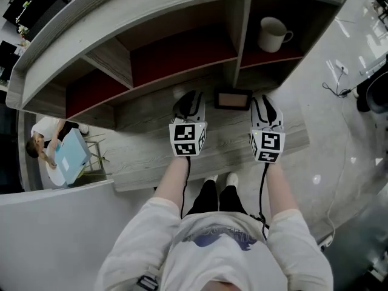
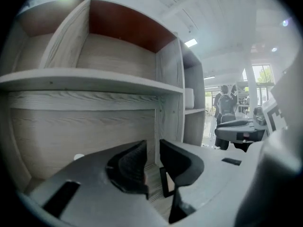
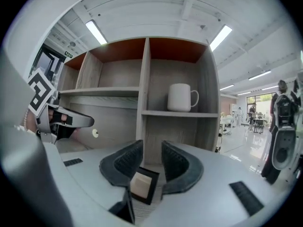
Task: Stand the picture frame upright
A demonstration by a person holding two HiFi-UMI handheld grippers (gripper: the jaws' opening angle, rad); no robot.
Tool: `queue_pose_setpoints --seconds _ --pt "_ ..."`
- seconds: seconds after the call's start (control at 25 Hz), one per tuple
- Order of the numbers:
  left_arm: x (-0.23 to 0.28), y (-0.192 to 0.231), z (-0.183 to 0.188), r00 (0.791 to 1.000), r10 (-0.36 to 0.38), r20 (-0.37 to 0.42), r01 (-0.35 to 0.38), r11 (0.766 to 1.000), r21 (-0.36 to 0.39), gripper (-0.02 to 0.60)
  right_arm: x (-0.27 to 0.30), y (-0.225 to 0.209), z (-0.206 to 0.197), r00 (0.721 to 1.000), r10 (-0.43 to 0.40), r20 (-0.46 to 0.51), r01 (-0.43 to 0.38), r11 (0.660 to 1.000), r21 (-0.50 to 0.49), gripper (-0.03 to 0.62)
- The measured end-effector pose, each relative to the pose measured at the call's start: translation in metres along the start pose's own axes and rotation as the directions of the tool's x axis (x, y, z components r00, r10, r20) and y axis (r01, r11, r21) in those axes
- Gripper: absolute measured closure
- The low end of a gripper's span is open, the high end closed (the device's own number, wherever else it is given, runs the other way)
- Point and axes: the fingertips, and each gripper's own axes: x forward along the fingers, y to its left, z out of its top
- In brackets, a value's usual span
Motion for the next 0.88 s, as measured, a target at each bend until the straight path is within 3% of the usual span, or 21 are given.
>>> queue_pose_setpoints --seconds 0.24,0.6,0.88 --pt "-0.036 -0.017 0.040 0.998 -0.057 0.034 0.056 0.998 0.035 0.495 -0.032 0.007 0.040 0.997 -0.021 -0.069 0.020 1.000 -0.006 0.521" --pt "-0.074 -0.041 0.052 0.996 -0.080 0.049 0.081 0.997 -0.012 0.497 -0.076 0.023 0.081 0.999 -0.048 0.003 0.048 0.997 0.053 0.573" --pt "-0.095 -0.054 0.067 0.990 -0.088 0.109 0.090 0.996 -0.018 0.574 -0.095 0.031 0.097 0.998 -0.016 0.058 0.014 0.999 0.044 0.595"
